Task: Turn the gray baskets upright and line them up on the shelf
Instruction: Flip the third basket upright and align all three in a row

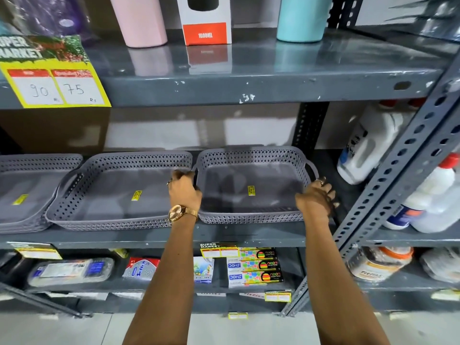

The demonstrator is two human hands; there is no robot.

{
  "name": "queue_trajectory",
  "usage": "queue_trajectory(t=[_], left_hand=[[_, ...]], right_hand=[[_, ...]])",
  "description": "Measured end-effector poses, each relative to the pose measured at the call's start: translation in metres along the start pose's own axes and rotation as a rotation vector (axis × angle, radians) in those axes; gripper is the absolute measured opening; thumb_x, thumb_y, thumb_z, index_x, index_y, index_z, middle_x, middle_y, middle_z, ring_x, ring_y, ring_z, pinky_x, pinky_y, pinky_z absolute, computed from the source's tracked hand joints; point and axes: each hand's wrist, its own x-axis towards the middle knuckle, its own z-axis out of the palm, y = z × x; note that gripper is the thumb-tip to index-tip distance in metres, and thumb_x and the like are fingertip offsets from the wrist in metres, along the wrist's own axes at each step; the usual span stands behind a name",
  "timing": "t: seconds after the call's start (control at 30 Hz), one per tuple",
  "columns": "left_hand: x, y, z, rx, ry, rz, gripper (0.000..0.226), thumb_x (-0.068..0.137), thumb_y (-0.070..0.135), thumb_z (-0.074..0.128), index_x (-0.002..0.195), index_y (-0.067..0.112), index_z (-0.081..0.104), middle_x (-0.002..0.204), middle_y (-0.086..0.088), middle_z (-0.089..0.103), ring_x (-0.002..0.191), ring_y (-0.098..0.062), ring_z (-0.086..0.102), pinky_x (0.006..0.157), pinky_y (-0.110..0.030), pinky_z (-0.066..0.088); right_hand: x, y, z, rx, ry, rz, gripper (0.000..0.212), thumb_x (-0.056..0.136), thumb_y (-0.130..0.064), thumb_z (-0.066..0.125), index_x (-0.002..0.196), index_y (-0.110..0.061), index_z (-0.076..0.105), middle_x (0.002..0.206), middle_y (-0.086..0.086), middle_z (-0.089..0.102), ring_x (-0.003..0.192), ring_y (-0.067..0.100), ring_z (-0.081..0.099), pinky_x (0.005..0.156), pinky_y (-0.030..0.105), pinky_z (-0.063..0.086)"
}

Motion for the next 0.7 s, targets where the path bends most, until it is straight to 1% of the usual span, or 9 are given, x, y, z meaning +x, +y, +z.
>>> queue_trajectory(t=[0.07,0.13,0.2,0.23,0.33,0.37,0.53,0.63,0.7], left_hand=[[0.002,-0.004,-0.002,0.037,0.02,0.051,0.03,0.088,0.009,0.06,0.117,0.008,0.067,0.122,-0.018,0.061,0.115,-0.037,0.055,0.102,-0.042,0.043],[0.006,-0.009,-0.009,0.056,0.043,0.106,0.026,0.087,0.014,0.058,0.111,0.011,0.068,0.115,-0.019,0.063,0.107,-0.041,0.058,0.098,-0.044,0.045],[0.011,-0.016,-0.017,0.081,0.054,0.157,0.024,0.087,0.016,0.057,0.108,0.013,0.068,0.112,-0.02,0.064,0.101,-0.042,0.061,0.091,-0.045,0.05],[0.015,-0.022,-0.022,0.083,0.058,0.176,0.025,0.086,0.016,0.056,0.109,0.013,0.068,0.112,-0.02,0.063,0.101,-0.042,0.061,0.089,-0.045,0.051],[0.025,-0.046,-0.039,0.073,0.075,0.185,0.03,0.088,0.018,0.056,0.115,0.014,0.067,0.119,-0.018,0.062,0.107,-0.042,0.06,0.09,-0.045,0.052],[0.027,-0.053,-0.042,0.078,0.08,0.184,0.03,0.089,0.019,0.056,0.117,0.014,0.066,0.121,-0.018,0.061,0.108,-0.041,0.059,0.09,-0.045,0.053],[0.055,-0.129,-0.077,0.159,0.073,0.188,0.041,0.089,0.02,0.057,0.129,0.009,0.055,0.135,-0.02,0.05,0.122,-0.041,0.05,0.098,-0.048,0.046],[0.079,-0.192,-0.11,0.303,0.09,0.13,0.058,0.088,0.023,0.058,0.141,0.005,0.04,0.144,-0.029,0.039,0.134,-0.045,0.036,0.109,-0.053,0.036],[0.094,-0.225,-0.127,0.34,0.054,0.029,0.069,0.088,0.027,0.06,0.145,0.003,0.03,0.147,-0.032,0.031,0.137,-0.048,0.03,0.114,-0.055,0.028]], right_hand=[[-0.008,-0.006,0.005,-0.129,0.114,-0.059,0.086,0.091,-0.026,0.056,0.152,0.001,0.002,0.16,0.021,0.006,0.149,0.039,-0.001,0.118,0.057,0.002],[-0.019,-0.019,0.009,-0.134,0.201,-0.147,0.081,0.092,-0.027,0.056,0.152,0.0,0.009,0.16,0.021,0.006,0.149,0.038,-0.003,0.12,0.054,0.0],[-0.035,-0.039,0.019,-0.051,0.191,-0.288,0.068,0.096,-0.03,0.049,0.149,0.0,0.02,0.158,0.023,0.014,0.148,0.039,0.004,0.12,0.054,0.01],[-0.044,-0.053,0.027,0.019,0.147,-0.357,0.062,0.098,-0.033,0.046,0.147,0.0,0.027,0.155,0.025,0.022,0.147,0.04,0.012,0.119,0.055,0.018],[-0.078,-0.097,0.053,0.197,0.012,-0.504,0.055,0.097,-0.044,0.044,0.131,0.0,0.046,0.128,0.024,0.056,0.124,0.039,0.051,0.101,0.049,0.045],[-0.089,-0.109,0.059,0.205,-0.022,-0.524,0.057,0.096,-0.047,0.044,0.127,0.001,0.049,0.121,0.024,0.06,0.117,0.039,0.057,0.096,0.045,0.049],[-0.135,-0.172,0.1,0.204,-0.192,-0.469,0.065,0.09,-0.06,0.048,0.114,0.0,0.052,0.12,0.023,0.061,0.116,0.039,0.056,0.091,0.045,0.048],[-0.142,-0.202,0.117,0.187,-0.196,-0.384,0.068,0.088,-0.059,0.052,0.122,0.0,0.05,0.125,0.021,0.058,0.119,0.039,0.055,0.094,0.045,0.048],[-0.136,-0.212,0.125,0.162,-0.17,-0.334,0.07,0.086,-0.055,0.058,0.128,0.0,0.047,0.127,0.023,0.057,0.118,0.04,0.057,0.096,0.047,0.05]])
